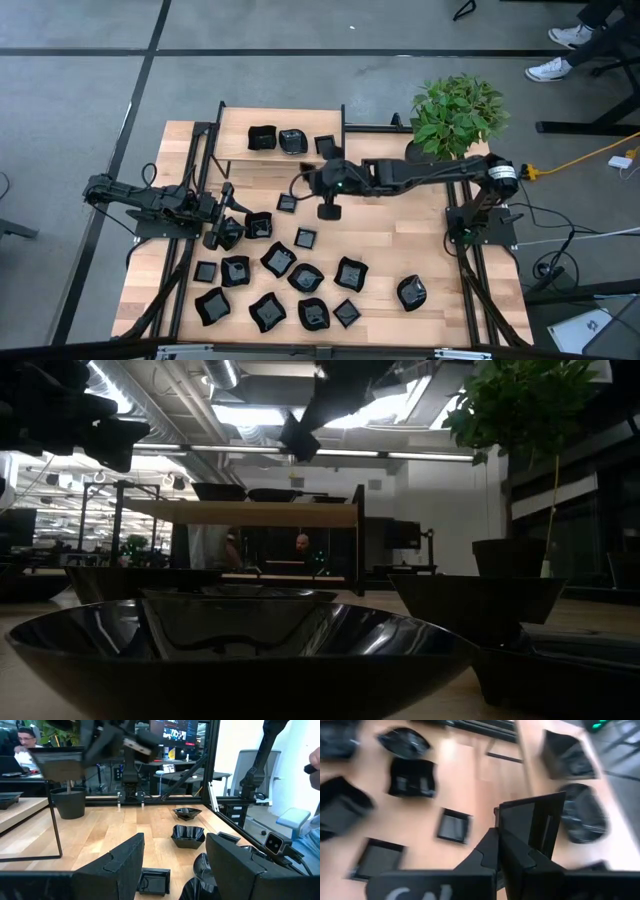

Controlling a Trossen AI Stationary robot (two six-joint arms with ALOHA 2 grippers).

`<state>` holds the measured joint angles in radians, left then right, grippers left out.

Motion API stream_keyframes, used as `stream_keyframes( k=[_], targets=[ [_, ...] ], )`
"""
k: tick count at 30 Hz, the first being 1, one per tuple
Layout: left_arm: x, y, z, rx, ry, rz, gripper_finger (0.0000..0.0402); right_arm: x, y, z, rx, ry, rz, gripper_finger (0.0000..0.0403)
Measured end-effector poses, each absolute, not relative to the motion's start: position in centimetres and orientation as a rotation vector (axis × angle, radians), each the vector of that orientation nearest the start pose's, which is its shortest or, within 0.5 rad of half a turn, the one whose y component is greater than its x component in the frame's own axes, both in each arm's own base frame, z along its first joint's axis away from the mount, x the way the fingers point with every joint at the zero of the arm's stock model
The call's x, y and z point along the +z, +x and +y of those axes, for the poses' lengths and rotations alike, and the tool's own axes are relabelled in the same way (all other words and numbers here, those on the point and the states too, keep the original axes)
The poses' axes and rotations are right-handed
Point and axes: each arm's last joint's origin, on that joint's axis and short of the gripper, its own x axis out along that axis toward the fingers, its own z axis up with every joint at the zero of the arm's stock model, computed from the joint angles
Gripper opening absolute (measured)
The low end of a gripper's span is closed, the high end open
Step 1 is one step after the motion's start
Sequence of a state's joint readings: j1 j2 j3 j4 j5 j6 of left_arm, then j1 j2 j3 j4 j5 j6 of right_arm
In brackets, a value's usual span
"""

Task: Pick & Place Mini shaped plates
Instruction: Stack the square plate on top of the square plate on the shelf

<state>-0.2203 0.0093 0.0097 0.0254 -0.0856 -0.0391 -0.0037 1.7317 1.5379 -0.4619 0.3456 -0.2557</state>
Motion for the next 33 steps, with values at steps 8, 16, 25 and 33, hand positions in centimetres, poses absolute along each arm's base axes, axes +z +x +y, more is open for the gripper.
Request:
stream_keyframes(
  k=[8,16,25,33],
  targets=[
    [16.9,9.6,-1.9,-0.135,-0.043,-0.023,0.0208,31.8,38.7,-4.1,-0.32,-0.424,0.725,0.001],
    [16.9,9.6,-1.9,-0.135,-0.043,-0.023,0.0207,31.7,38.0,-8.0,-0.396,-0.433,0.774,0.001],
    [16.9,9.6,-1.9,-0.136,-0.043,-0.024,0.0208,29.8,37.2,-10.0,-0.43,-0.416,0.848,0.001],
    [16.9,9.6,-1.9,-0.135,-0.043,-0.023,0.0207,29.5,37.1,-10.6,-0.453,-0.392,0.839,0.001]
  ],
)
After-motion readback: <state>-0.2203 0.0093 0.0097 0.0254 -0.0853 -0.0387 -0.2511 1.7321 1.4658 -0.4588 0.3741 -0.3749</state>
